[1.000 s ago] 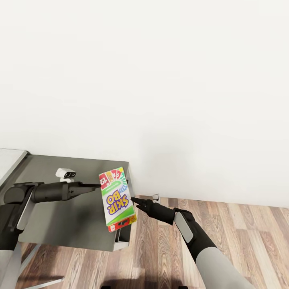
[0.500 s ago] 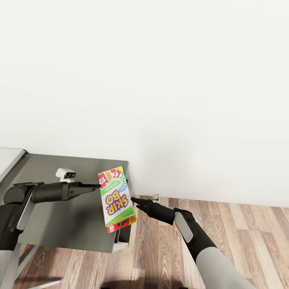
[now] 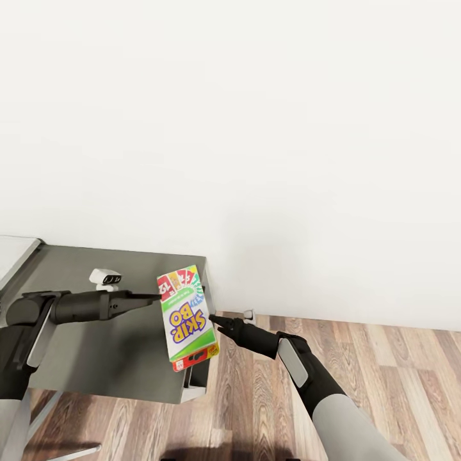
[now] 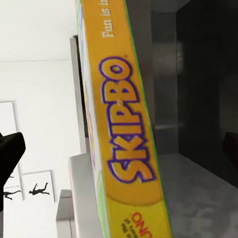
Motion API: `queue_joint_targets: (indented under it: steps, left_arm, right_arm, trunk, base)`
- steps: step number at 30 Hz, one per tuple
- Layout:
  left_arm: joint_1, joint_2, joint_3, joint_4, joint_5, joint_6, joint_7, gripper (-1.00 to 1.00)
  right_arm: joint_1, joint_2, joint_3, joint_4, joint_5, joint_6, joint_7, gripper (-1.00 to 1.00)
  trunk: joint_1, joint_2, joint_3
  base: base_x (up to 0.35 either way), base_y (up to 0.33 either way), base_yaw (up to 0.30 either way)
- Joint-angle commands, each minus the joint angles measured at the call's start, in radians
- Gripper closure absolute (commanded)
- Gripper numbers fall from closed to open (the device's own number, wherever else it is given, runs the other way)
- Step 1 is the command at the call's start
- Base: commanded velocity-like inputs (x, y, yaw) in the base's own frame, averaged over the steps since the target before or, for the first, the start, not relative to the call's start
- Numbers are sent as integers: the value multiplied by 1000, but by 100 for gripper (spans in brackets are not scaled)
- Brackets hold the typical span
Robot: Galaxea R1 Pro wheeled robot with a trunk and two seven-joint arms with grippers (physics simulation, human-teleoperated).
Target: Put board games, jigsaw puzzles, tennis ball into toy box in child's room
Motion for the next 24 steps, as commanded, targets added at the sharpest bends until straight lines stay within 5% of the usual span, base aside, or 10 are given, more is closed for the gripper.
queue_joint_targets:
  steps: [1, 24]
  left_arm:
    - [0, 0, 0, 0, 0, 10, -4, -100]
    - [0, -1, -1, 0, -2, 9, -4, -100]
  right_arm:
    - [0, 0, 0, 0, -6, 7, -2, -100]
    - [-1, 1, 0, 9, -6, 5, -8, -100]
  trunk:
    - [0, -1, -1]
    - [0, -1, -1]
  base:
    - [0, 199, 0]
    - [0, 76, 0]
